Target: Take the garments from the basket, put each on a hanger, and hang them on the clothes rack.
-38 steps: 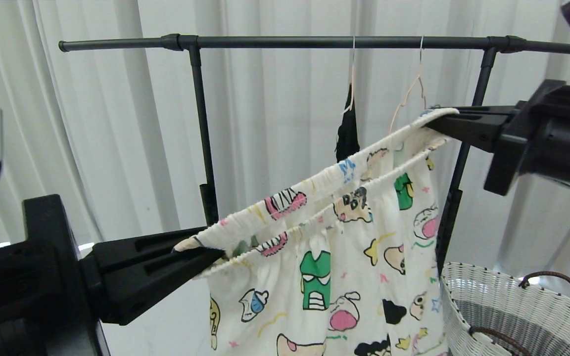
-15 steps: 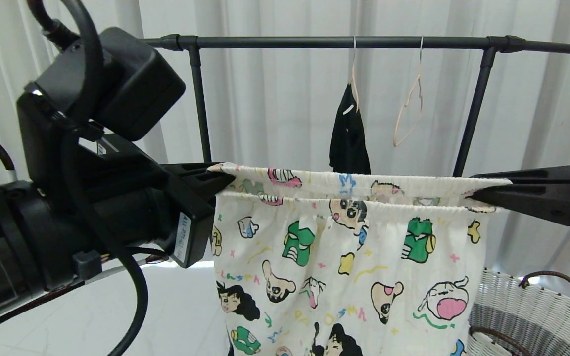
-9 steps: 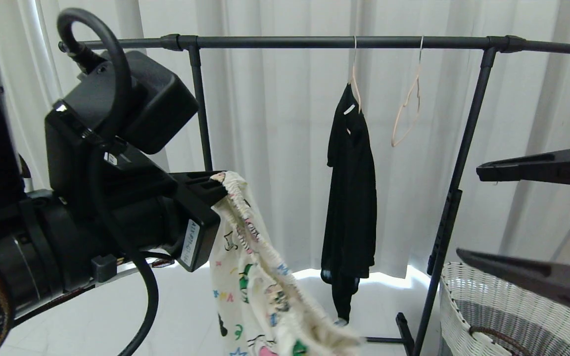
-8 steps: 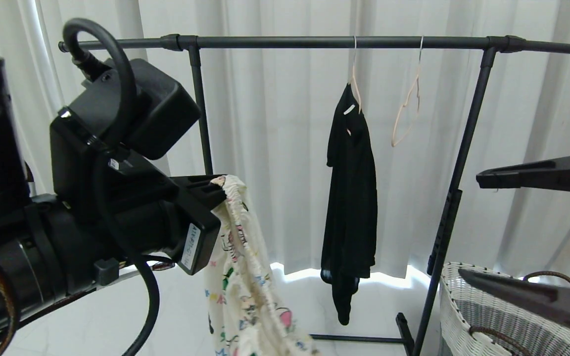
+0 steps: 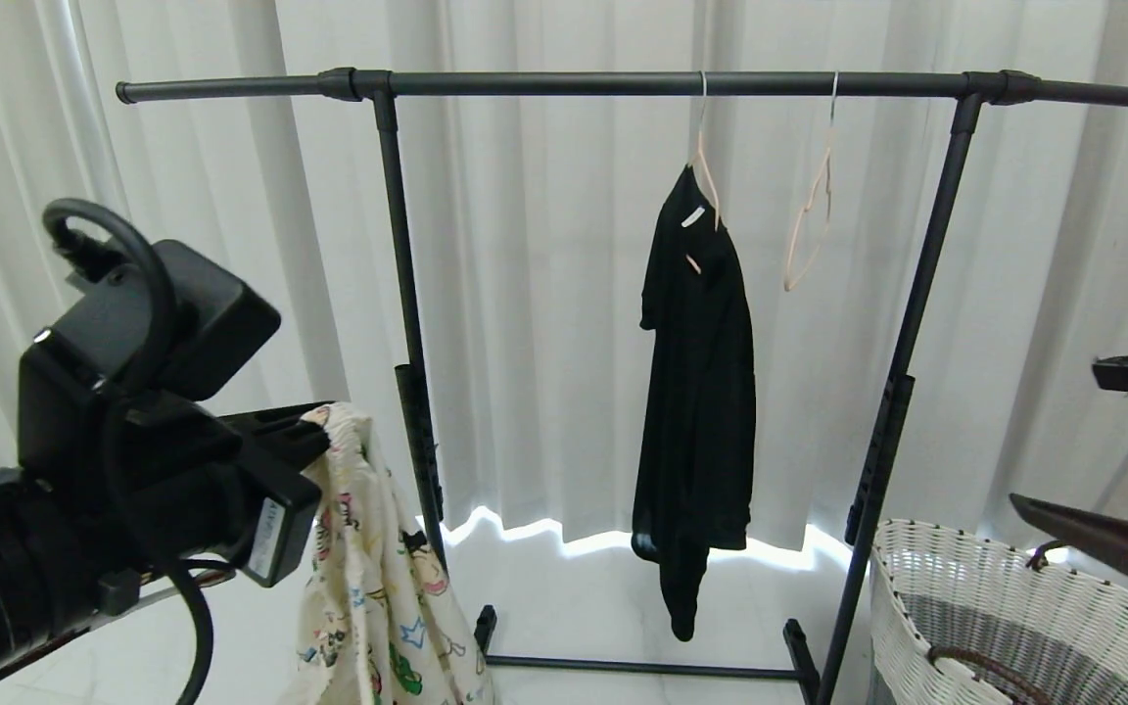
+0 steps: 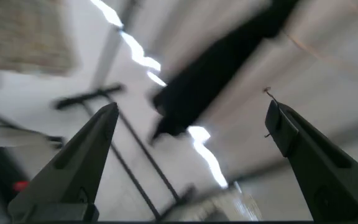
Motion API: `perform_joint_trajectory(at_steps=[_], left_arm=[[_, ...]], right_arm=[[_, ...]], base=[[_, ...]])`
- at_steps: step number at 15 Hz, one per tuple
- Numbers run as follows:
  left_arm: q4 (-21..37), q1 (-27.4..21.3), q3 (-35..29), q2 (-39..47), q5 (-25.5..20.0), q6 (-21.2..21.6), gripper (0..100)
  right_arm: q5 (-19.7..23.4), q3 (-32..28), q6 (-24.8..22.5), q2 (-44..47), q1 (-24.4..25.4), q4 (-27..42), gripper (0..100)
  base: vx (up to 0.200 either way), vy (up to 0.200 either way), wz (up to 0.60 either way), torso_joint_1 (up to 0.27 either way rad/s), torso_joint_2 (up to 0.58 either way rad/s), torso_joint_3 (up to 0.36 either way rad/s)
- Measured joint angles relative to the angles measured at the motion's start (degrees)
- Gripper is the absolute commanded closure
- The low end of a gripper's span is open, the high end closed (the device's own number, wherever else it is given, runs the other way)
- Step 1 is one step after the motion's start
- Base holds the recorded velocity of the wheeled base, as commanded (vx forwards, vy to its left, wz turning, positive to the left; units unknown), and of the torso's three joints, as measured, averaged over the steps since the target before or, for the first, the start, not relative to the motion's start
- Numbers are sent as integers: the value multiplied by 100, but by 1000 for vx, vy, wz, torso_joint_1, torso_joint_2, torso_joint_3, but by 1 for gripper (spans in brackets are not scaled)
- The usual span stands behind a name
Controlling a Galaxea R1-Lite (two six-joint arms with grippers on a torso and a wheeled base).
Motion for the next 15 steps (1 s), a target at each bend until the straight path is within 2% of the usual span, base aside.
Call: perform_joint_trajectory(at_steps=[3, 5, 8, 12, 15], left_arm=[[7, 924, 640, -518, -13, 11, 100], [5, 1554, 959, -823, -39, 9, 100], [0, 2068, 1315, -1097, -55, -13, 100], [7, 2155, 1425, -1207, -50, -9, 100], [5, 2147, 1451, -1226, -49, 2, 100]], right_arm=[[-252, 88, -35, -91, -1524, 362, 0], [-318, 289, -57, -163, -2105, 397, 0], [-327, 733, -57, -363, -2321, -33, 0], [-354, 1504, -187, -653, -2542, -835, 0], [-307, 1642, 0, -714, -2669, -1253, 0]], base=[[0, 0, 0, 0, 0, 0], [0, 0, 0, 0, 0, 0], [0, 0, 0, 0, 0, 0], [0, 0, 0, 0, 0, 0], [0, 0, 0, 0, 0, 0]])
